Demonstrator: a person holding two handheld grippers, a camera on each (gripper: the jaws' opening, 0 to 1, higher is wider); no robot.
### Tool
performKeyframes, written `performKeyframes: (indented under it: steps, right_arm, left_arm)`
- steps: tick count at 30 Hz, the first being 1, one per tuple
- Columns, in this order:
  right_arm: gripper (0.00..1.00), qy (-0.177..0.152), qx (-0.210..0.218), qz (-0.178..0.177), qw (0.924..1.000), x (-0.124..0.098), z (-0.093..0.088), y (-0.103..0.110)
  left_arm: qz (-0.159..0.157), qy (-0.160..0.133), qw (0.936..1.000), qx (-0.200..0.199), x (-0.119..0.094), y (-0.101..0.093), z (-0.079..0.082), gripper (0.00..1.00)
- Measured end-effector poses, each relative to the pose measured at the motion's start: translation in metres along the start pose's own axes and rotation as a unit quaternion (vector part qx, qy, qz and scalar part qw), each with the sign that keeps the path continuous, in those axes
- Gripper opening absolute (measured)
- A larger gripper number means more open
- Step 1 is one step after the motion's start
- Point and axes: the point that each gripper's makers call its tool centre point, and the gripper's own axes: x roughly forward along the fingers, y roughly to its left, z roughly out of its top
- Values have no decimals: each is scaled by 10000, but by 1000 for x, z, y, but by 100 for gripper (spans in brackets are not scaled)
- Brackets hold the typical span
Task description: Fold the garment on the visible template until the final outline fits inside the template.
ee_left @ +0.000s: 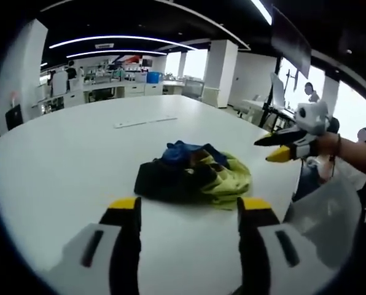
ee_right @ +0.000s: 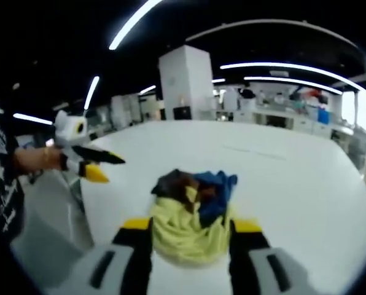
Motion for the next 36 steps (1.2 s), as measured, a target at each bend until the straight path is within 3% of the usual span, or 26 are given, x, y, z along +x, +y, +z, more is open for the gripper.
performKeyframes:
  steps: [7,17,31,36]
  right_arm:
    - [31,98,-61,111,9999,21,-2,-2]
    - [21,310,-58,258,9992,50,-14,-10]
    - [3,655,-338,232,9970,74,-30,-17]
    - [1,656,-181,225,9974,78,-29,-19]
  left_arm:
    - [-116,96,9997,213,19,-4,-4,50]
    - [-299,157,9988,362,46,3,-12,38]
    - [-491,323,9972,463,76,8,-24,25]
    - [-547,333,9963,565,86,9,-26,23]
